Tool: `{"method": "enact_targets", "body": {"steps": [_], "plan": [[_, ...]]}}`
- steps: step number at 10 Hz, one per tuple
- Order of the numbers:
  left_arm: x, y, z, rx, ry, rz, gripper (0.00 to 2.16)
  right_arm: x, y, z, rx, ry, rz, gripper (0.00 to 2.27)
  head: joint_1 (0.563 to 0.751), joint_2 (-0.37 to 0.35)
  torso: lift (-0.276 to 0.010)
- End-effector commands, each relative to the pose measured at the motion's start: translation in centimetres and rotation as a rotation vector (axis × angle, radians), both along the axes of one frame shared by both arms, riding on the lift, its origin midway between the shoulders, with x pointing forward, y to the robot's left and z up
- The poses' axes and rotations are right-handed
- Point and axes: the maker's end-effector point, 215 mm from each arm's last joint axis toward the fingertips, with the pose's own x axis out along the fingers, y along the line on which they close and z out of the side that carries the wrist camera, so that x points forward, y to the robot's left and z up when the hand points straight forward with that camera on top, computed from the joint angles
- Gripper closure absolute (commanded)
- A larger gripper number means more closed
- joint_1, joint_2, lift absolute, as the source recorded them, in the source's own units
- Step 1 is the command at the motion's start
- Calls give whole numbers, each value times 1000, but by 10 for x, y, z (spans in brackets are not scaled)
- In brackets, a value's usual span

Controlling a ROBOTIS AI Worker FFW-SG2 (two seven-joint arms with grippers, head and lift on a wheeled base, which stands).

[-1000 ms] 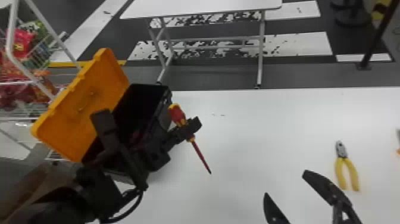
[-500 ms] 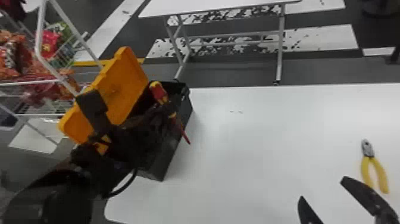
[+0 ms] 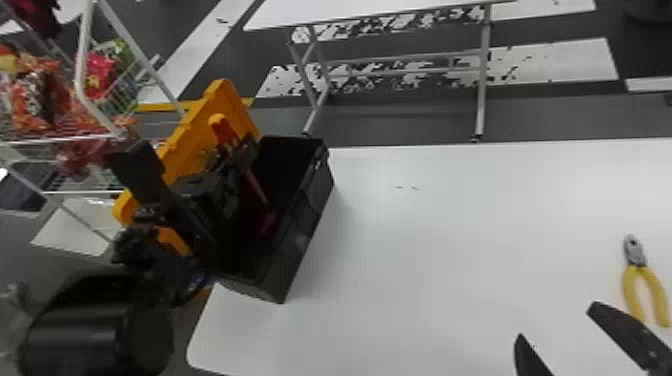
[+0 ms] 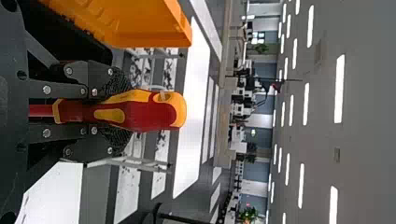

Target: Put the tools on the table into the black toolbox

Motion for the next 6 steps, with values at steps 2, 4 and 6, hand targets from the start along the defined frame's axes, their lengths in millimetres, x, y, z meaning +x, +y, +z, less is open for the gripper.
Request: {"method": "enact_targets", "body": {"steps": [2,4,6], "plan": [[13,13,-21,129,11,29,2128,-1,0,0,1,2,-1,171,695,350,-75],[21,18,-58,134,68,32,2128,-2,0,-1,1,5,-1,171,695,350,-75],[25,22,-81,159,106,39,2128,-3,0,1,4,1,-4,171,695,350,-75]]}}
